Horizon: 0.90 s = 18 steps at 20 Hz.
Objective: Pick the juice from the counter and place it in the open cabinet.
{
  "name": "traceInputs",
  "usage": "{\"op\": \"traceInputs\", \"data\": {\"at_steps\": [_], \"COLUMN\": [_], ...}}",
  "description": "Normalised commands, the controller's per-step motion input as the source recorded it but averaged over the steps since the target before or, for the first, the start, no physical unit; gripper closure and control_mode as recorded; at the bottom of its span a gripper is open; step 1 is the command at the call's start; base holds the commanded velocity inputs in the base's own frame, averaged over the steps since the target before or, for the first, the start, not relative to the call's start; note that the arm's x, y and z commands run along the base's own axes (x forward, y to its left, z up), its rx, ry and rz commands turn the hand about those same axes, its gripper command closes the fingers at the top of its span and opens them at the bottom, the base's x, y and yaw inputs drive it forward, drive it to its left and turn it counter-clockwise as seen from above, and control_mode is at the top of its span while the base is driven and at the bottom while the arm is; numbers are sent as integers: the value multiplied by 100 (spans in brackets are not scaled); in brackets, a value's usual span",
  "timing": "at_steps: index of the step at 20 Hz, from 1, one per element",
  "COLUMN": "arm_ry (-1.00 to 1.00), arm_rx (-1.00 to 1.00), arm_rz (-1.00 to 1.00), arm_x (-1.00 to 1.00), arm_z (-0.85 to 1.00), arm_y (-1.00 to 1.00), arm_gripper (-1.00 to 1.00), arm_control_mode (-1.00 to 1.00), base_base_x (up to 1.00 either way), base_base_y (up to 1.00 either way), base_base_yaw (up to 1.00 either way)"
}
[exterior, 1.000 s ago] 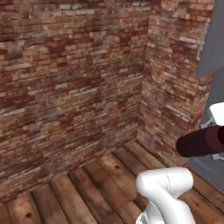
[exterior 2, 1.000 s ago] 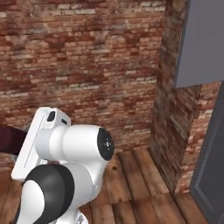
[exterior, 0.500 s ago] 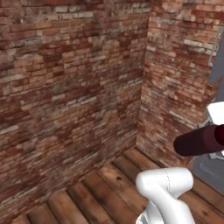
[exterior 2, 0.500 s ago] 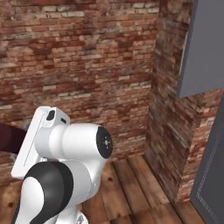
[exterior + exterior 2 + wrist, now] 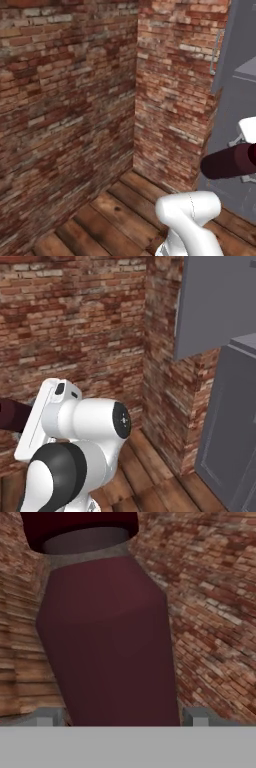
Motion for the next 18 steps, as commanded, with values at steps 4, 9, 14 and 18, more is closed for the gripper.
{"op": "traceInputs", "data": {"at_steps": [4, 9, 14, 18], "arm_ry": [0, 0, 0, 0], "arm_rx": [0, 0, 0, 0], "arm_rz": [0, 0, 0, 0], "arm_x": [0, 0, 0, 0], "arm_z": [0, 0, 0, 0], "arm_y": [0, 0, 0, 0], "arm_gripper": [100, 100, 100, 100], "arm_control_mode": [100, 100, 100, 100], "base_base_x": [20, 28, 32, 34], "base_base_y": [-6, 0, 0, 0], "base_base_yaw": [-37, -36, -34, -33]}}
